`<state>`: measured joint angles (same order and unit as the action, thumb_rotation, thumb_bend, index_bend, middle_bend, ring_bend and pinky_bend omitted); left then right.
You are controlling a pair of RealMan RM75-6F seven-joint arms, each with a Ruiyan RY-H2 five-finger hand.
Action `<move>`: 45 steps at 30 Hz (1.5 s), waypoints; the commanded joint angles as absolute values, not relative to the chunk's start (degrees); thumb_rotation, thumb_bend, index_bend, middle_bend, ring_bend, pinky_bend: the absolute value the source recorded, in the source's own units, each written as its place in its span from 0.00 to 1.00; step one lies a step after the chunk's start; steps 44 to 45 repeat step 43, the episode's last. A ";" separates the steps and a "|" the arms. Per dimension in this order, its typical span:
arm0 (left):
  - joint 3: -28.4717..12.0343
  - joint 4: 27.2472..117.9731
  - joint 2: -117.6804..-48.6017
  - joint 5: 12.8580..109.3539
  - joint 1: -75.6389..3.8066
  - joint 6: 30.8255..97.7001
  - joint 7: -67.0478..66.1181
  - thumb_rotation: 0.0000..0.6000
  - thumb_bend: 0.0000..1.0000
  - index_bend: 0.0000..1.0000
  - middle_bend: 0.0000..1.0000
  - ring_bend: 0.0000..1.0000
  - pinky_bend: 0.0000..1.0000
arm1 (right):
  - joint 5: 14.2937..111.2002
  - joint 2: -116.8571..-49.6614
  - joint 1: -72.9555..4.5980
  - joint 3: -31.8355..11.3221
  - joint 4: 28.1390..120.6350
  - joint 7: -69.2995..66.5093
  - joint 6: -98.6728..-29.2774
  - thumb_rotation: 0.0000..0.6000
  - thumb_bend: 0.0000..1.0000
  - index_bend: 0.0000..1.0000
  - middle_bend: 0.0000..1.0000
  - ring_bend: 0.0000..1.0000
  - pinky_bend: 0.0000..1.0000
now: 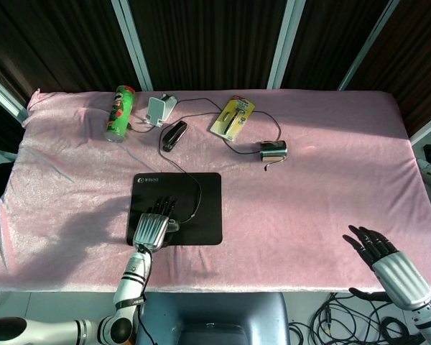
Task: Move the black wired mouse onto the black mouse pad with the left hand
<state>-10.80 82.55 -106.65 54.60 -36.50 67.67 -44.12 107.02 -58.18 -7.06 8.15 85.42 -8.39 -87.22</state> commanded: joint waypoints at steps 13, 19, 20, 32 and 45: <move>-1.34 101.07 -83.38 67.80 -28.45 78.24 -43.47 1.00 0.29 0.00 0.00 0.00 0.29 | 106.73 -58.64 -6.73 8.14 85.78 -6.96 -87.22 1.00 0.07 0.00 0.00 0.00 0.25; 6.04 100.07 -69.66 82.10 -21.43 85.30 -27.35 1.00 0.31 0.02 0.02 0.03 0.22 | 106.35 -59.38 -6.00 7.86 85.86 -5.88 -88.18 1.00 0.07 0.00 0.00 0.00 0.25; 6.77 97.93 -68.71 84.70 -19.76 87.98 -23.99 1.00 0.31 0.04 0.04 0.04 0.20 | 106.27 -59.59 -5.86 7.76 85.89 -5.56 -88.37 1.00 0.07 0.00 0.00 0.00 0.25; 9.52 86.56 -68.52 90.79 -9.52 96.25 -10.14 1.00 0.31 0.10 0.07 0.02 0.15 | 104.52 -60.84 -5.88 6.98 87.25 -2.07 -86.54 1.00 0.07 0.00 0.00 0.00 0.25; 7.85 87.41 -67.62 89.00 -6.56 94.23 -10.21 1.00 0.31 0.10 0.08 0.03 0.16 | 104.67 -60.84 -5.90 7.16 87.35 -1.09 -86.06 1.00 0.07 0.00 0.00 0.00 0.25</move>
